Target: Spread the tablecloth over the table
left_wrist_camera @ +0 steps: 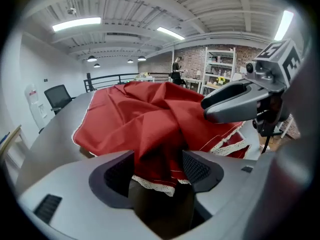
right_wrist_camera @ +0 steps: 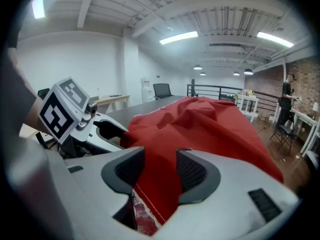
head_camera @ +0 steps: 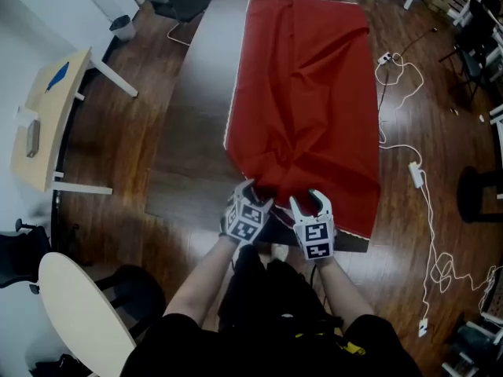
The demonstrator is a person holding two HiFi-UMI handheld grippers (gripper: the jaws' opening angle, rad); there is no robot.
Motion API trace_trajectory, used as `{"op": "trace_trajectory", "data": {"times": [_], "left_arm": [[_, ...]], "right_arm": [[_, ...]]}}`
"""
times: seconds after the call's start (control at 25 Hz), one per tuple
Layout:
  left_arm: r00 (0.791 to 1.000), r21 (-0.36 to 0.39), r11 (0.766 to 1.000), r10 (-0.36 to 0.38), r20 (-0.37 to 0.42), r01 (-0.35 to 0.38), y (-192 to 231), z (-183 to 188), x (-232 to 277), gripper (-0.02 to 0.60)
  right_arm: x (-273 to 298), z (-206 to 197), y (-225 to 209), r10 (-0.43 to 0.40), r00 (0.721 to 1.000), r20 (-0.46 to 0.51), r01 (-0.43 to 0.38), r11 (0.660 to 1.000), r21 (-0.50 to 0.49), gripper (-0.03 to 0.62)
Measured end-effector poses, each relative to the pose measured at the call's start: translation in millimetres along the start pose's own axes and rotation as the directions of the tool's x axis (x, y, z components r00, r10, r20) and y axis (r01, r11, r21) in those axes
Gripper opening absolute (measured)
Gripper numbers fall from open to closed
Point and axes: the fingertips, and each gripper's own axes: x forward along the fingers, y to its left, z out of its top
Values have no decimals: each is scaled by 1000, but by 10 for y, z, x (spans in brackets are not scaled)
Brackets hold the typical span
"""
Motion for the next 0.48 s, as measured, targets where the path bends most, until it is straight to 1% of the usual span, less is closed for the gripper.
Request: {"op": "trace_trajectory", "data": {"times": [0.08,0.16,0.2,0.24,0.32,0.4,0.48], "left_arm": [[999,32,999,-27,-20,28,-28,-29,66,273],[999,49,997,-52,-16,53,-47,-15,87,241],[998,54,996,-64,-13,65,-54,-8,91,227],[997,59,995,-75,-12,76,-56,-3,94,213],[996,65,994,-93,-12,93,-40,5,95,179],[994,63,992,-111,-10,111,-15,2,78,115],[992,62,990,-123,-3,123,17,-16,26,77]], "right_arm": [[63,-137,-61,-16,999,-48,17,1000,10,191],[81,-243,-138,-45,996,-74,45,999,-1,65],[79,-293,-178,-58,995,-85,58,998,-4,22],[75,-343,-218,-69,993,-96,69,998,0,6],[59,-430,-311,-92,989,-115,94,995,18,6],[26,-505,-414,-121,984,-129,126,991,33,6],[-30,-561,-515,-154,979,-130,161,986,41,6]]}}
